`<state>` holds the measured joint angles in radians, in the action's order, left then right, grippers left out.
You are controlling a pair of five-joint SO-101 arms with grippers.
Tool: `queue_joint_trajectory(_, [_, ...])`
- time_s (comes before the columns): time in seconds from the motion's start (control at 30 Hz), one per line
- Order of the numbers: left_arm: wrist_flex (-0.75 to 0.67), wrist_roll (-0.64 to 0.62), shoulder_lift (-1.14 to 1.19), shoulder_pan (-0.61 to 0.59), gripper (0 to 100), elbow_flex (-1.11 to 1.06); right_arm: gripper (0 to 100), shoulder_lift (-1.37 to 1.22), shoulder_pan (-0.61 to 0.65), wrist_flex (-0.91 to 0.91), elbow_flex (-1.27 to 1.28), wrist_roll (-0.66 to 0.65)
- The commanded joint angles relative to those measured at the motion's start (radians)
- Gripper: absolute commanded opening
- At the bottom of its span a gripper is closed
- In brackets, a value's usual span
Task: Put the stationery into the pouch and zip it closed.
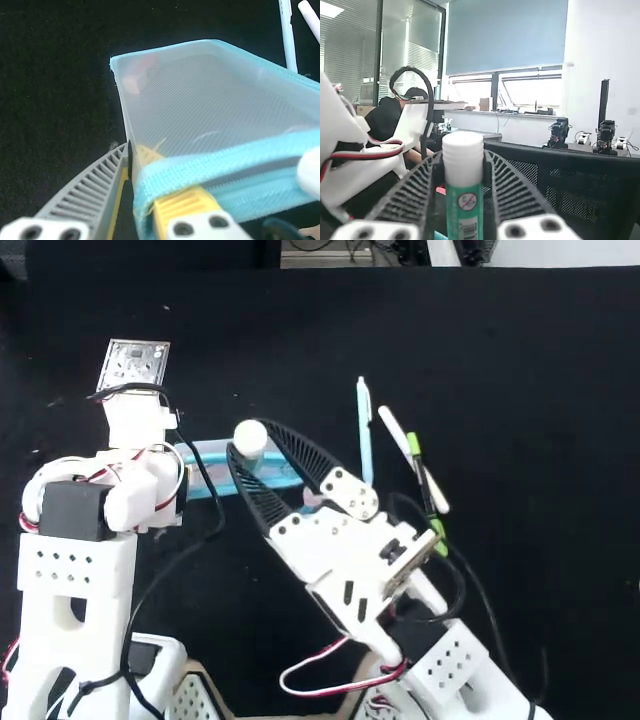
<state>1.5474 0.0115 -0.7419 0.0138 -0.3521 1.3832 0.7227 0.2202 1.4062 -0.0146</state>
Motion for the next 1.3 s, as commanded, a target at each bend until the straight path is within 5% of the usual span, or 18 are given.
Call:
queue_joint_trajectory(0.0, [-0.002, 0.003, 0.008, 0.004, 3, -0.007, 1.1, 0.012, -0.015, 0.023, 0.022, 0.002])
queue_joint_trajectory(0.97, [-0.002, 0.003, 0.008, 0.004, 3, -0.007, 1.1, 0.019, 0.089, -0.043, -0.041, -0.003])
queue_joint_trajectory(1.27, [-0.002, 0.003, 0.008, 0.004, 3, -0.007, 1.1, 0.012, -0.031, -0.038, 0.022, -0.005])
